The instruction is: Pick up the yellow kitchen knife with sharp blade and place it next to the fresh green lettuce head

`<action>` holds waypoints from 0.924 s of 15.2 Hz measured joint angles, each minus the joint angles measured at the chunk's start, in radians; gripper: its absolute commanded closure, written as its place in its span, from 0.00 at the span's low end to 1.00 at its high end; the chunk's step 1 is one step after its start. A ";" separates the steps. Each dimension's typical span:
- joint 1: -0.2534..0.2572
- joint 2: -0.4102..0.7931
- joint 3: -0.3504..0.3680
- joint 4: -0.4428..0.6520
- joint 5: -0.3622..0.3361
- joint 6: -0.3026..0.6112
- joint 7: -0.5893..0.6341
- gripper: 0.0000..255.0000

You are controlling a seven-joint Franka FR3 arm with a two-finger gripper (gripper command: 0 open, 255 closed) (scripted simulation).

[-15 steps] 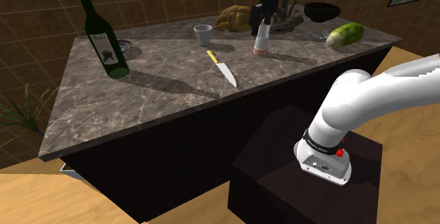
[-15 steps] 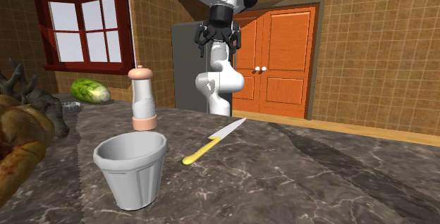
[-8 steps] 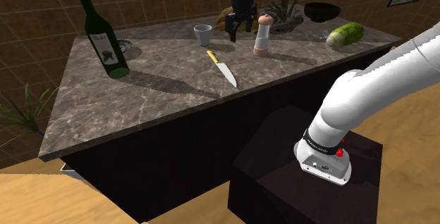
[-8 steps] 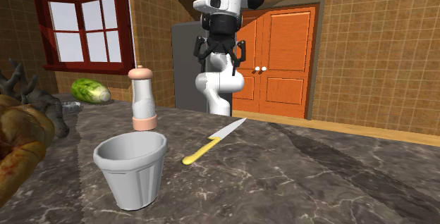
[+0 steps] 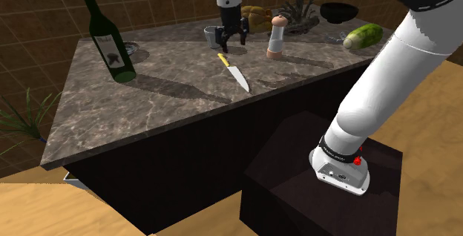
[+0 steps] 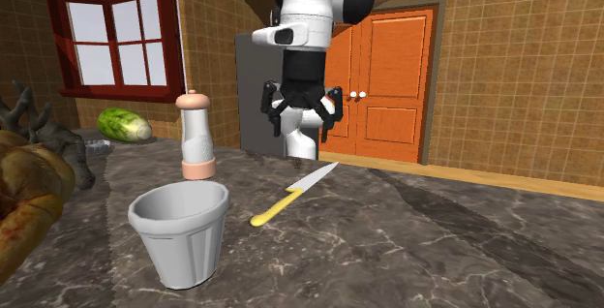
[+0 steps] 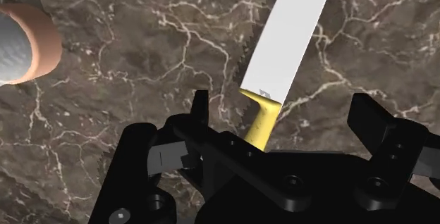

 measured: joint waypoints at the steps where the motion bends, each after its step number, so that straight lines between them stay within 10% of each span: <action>1: -0.004 0.042 -0.003 0.029 0.004 -0.002 0.011 0.00; 5: -0.012 0.210 -0.010 0.160 0.020 -0.018 0.060 0.00; 14: -0.014 0.249 -0.013 0.092 0.022 0.078 0.070 0.00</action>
